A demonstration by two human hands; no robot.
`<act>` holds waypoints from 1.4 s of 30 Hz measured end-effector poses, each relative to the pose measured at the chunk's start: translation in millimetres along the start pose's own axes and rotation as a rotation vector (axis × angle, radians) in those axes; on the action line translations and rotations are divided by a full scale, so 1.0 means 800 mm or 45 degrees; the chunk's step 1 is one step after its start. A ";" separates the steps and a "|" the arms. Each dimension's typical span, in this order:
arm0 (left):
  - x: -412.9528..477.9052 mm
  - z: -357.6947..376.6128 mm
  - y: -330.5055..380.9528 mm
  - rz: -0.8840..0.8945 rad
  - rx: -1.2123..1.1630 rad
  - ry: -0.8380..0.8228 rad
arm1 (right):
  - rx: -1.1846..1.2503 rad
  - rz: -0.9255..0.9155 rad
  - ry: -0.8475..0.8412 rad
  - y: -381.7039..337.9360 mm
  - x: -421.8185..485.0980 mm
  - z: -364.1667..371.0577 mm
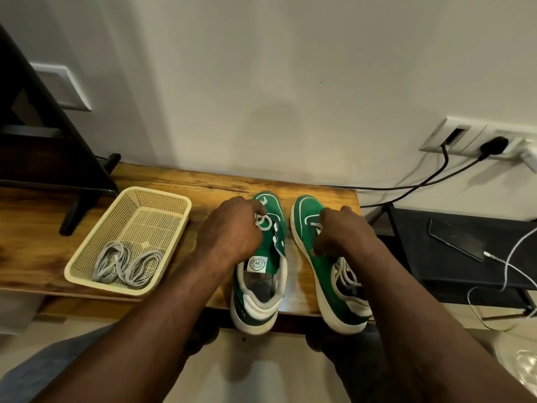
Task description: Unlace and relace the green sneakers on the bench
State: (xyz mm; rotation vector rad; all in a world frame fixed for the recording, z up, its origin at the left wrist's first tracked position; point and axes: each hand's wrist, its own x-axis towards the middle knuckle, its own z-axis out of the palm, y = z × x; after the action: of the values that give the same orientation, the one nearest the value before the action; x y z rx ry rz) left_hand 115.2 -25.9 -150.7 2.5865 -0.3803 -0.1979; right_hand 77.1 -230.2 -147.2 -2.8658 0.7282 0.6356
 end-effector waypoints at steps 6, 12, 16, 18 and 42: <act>0.004 0.003 0.000 0.044 0.028 -0.108 | 0.051 -0.018 0.092 0.000 -0.002 0.008; 0.001 0.009 0.001 0.069 0.077 -0.114 | 0.093 0.020 0.107 -0.002 0.007 0.004; 0.004 0.006 0.005 0.085 0.044 -0.065 | 0.102 0.033 0.071 -0.004 0.007 0.006; 0.003 0.004 0.008 0.097 -0.008 -0.007 | 0.125 0.017 0.128 -0.007 0.006 0.002; 0.024 -0.044 -0.003 -0.101 -1.372 0.264 | 1.435 -0.384 0.447 -0.012 -0.010 -0.030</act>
State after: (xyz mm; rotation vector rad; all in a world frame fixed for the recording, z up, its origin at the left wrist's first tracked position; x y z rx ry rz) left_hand 141.4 -12.7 -122.9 1.5340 -0.0464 -0.1100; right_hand 84.1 -223.7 -122.2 -1.9342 0.4373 -0.2838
